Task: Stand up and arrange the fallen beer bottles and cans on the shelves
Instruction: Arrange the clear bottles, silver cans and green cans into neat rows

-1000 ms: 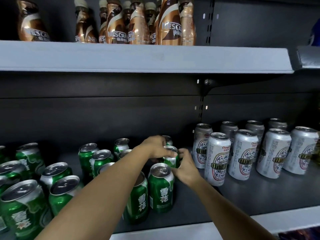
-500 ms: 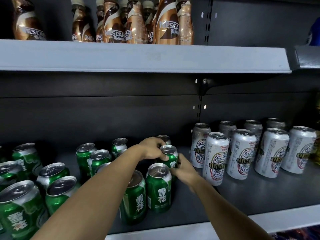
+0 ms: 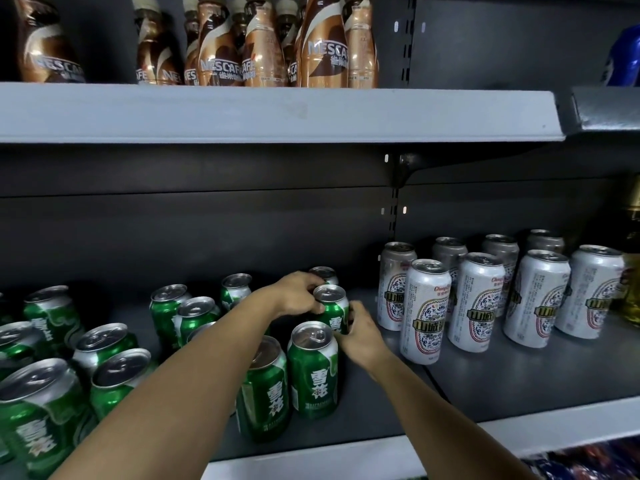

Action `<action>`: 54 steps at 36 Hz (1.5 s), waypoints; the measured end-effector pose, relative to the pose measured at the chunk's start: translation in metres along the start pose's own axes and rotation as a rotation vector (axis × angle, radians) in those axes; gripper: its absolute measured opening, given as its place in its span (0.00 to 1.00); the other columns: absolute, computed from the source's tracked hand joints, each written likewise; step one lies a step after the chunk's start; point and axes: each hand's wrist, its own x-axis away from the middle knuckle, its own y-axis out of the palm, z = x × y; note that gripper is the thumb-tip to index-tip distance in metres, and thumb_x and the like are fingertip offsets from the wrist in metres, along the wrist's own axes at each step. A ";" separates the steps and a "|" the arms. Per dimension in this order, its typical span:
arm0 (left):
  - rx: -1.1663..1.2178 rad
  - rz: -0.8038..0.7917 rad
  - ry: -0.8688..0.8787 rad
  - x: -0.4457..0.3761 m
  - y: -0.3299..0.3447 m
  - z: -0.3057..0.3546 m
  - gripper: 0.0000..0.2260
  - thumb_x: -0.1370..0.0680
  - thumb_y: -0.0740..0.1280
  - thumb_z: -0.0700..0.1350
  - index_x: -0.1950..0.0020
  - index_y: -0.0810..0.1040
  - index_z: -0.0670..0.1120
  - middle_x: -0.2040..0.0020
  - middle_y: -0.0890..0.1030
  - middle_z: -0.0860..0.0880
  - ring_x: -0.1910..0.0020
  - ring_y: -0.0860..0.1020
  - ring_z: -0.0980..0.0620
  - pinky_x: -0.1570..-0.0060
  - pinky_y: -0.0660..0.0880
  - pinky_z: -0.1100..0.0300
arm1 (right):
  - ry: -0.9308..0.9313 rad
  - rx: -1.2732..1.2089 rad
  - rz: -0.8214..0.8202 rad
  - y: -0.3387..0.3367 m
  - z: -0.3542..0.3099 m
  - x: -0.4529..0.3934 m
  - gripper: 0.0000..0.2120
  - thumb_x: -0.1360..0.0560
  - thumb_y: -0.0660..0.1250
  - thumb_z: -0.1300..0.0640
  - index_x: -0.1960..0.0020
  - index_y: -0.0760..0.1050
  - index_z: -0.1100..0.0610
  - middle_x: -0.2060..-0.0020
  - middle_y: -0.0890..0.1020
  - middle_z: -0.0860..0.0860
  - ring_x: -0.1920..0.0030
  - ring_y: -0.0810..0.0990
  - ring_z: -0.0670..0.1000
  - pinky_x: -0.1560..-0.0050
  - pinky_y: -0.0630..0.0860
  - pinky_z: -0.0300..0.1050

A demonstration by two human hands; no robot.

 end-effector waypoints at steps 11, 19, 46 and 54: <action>-0.072 0.488 -0.144 0.029 -0.032 -0.026 0.13 0.24 0.69 0.43 0.39 0.79 0.47 0.42 0.81 0.46 0.42 0.78 0.45 0.42 0.74 0.56 | -0.336 0.102 0.558 -0.016 -0.059 0.036 0.09 0.28 0.66 0.61 0.48 0.74 0.56 0.58 0.74 0.45 0.52 0.76 0.52 0.56 0.72 0.49; -0.132 0.563 -0.268 0.061 -0.063 -0.052 0.07 0.23 0.68 0.46 0.47 0.80 0.46 0.47 0.81 0.42 0.47 0.79 0.40 0.49 0.76 0.53 | -0.268 0.247 0.155 0.009 -0.107 0.020 0.08 0.25 0.62 0.59 0.48 0.76 0.51 0.53 0.82 0.50 0.48 0.78 0.55 0.51 0.75 0.45; -0.357 0.167 -0.221 -0.005 -0.095 -0.094 0.29 0.33 0.75 0.61 0.38 0.79 0.47 0.42 0.81 0.47 0.46 0.80 0.46 0.49 0.78 0.56 | -0.127 0.787 -0.193 0.049 -0.161 -0.041 0.16 0.21 0.58 0.62 0.36 0.77 0.60 0.35 0.76 0.58 0.37 0.74 0.59 0.40 0.71 0.43; -0.303 0.176 -0.161 -0.013 -0.088 -0.069 0.30 0.37 0.75 0.64 0.40 0.80 0.50 0.43 0.82 0.50 0.46 0.80 0.48 0.49 0.79 0.54 | -0.144 0.689 -0.172 0.028 -0.159 -0.046 0.18 0.19 0.56 0.61 0.30 0.72 0.56 0.29 0.70 0.56 0.31 0.69 0.57 0.34 0.68 0.46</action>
